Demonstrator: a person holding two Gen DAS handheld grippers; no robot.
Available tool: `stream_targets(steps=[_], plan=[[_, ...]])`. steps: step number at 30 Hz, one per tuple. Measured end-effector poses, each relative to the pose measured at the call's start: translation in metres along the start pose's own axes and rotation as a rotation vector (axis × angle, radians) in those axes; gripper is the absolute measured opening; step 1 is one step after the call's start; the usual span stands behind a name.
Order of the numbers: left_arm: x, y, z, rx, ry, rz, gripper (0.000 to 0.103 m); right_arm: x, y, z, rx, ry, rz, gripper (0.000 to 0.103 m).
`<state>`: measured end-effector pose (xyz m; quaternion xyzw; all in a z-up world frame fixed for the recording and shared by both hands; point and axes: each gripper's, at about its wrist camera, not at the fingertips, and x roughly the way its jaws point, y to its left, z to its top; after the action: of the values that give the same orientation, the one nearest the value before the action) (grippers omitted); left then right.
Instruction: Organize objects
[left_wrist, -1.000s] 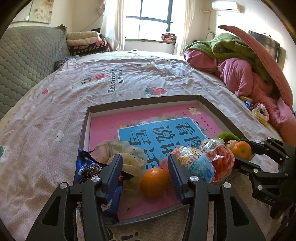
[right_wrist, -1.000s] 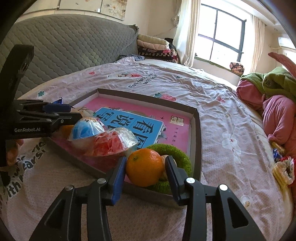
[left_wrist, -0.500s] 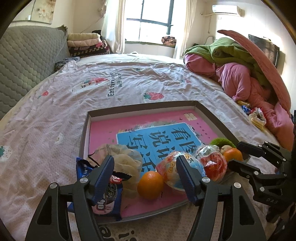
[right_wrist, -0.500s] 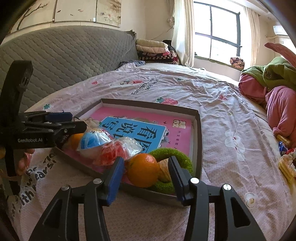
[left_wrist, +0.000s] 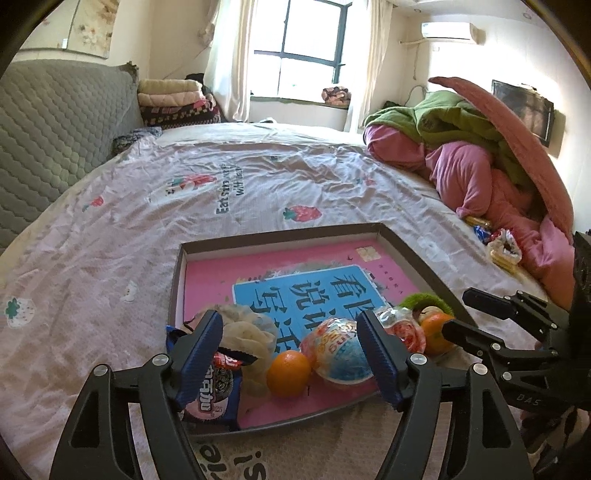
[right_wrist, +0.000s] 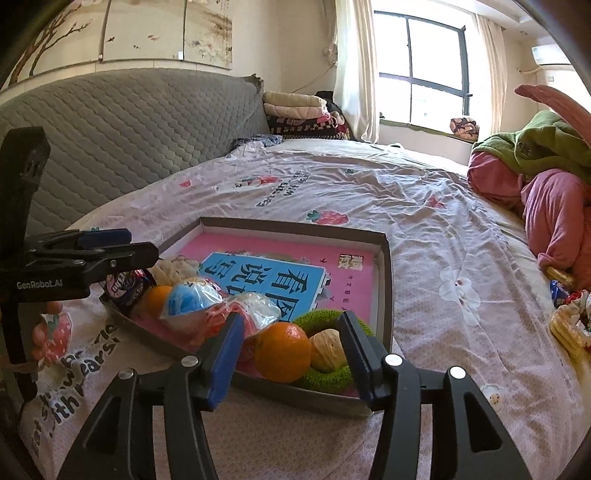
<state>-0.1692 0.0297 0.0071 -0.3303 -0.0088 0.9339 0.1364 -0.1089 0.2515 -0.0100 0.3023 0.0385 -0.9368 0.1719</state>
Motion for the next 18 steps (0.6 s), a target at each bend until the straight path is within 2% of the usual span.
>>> stream_targets(steps=[5, 9, 11, 12, 15, 18], plan=[[-0.011, 0.004, -0.003, -0.026, -0.005, 0.013, 0.077, -0.007, 0.004, 0.005, 0.011, -0.016, 0.024, 0.055], [-0.021, 0.010, -0.008, -0.059, -0.006, 0.036, 0.078, -0.016, 0.012, 0.009, 0.014, -0.036, 0.011, 0.055], [-0.026, 0.012, -0.011, -0.070, -0.010, 0.052, 0.080, -0.022, 0.018, 0.012, -0.003, -0.050, -0.030, 0.056], [-0.030, 0.012, -0.013, -0.078, -0.017, 0.060, 0.080, -0.027, 0.021, 0.013, -0.015, -0.067, -0.052, 0.057], [-0.038, 0.010, -0.016, -0.072, -0.025, 0.084, 0.080, -0.035, 0.025, 0.015, -0.025, -0.096, -0.086, 0.072], [-0.046, 0.007, -0.015, -0.067, -0.038, 0.097, 0.080, -0.043, 0.025, 0.018, -0.002, -0.117, -0.104, 0.076]])
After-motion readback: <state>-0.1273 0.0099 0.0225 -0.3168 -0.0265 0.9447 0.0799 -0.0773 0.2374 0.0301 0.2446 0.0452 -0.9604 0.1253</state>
